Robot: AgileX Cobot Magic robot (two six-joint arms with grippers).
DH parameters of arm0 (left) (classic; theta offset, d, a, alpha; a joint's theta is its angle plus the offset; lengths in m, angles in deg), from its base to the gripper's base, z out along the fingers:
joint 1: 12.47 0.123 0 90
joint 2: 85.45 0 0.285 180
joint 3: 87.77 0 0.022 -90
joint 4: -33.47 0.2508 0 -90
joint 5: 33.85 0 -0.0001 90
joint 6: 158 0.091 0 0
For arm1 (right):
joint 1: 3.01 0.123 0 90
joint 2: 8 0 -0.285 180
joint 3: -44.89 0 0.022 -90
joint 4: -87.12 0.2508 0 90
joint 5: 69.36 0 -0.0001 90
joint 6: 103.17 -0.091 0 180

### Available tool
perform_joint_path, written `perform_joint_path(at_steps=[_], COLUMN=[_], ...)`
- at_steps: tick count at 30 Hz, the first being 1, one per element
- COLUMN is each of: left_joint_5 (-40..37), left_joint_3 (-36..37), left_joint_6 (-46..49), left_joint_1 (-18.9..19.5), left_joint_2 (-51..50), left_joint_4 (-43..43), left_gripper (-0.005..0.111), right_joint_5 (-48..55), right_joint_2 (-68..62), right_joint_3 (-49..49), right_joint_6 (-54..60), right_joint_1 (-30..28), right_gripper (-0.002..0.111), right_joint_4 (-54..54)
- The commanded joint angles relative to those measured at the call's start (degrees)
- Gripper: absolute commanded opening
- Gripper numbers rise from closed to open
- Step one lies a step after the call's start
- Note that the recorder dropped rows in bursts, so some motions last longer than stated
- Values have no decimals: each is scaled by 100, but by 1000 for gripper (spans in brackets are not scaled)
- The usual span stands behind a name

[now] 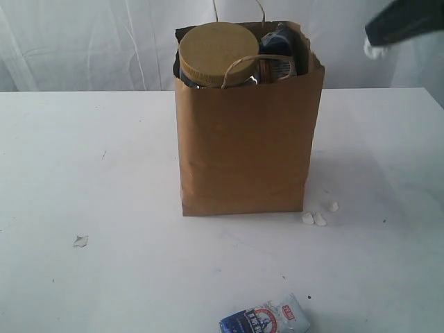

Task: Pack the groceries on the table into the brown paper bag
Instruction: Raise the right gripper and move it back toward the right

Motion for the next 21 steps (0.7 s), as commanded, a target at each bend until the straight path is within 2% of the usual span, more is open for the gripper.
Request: perform_joint_path(at_steps=[1,3,7,10,13,15,19,21], left_joint_5=[-138,-138,-138,-138,-138,-138,-138,-138], left_joint_3=[18,18,18,18,18,18,18,18], left_joint_6=[14,14,14,14,14,14,14,14], left_joint_1=[-26,-26,-26,-26,-26,-26,-26,-26], left_joint_2=[21,21,21,21,21,21,21,21], left_joint_4=[-35,-35,-35,-35,-35,-35,-35,-35], left_gripper=[0,0,0,0,0,0,0,0], right_joint_5=[-801,-1030,-1441,-2073,-2643,-2610,-2224,-2235], right_joint_2=[-122,-329,-859,-1423,-1862,-2057,-2281,-2303], right_joint_3=[-184,-184,-184,-184,-184,-184,-173,-173], right_joint_6=[862,1651,3053,3928,3916,3864,3864,3864], right_joint_1=[-9,16,228,404,404,404,404,404], right_gripper=[1,1,1,1,1,5,22,23], right_joint_4=[2118,3414,4858,4896,4896,4896,4757,4757])
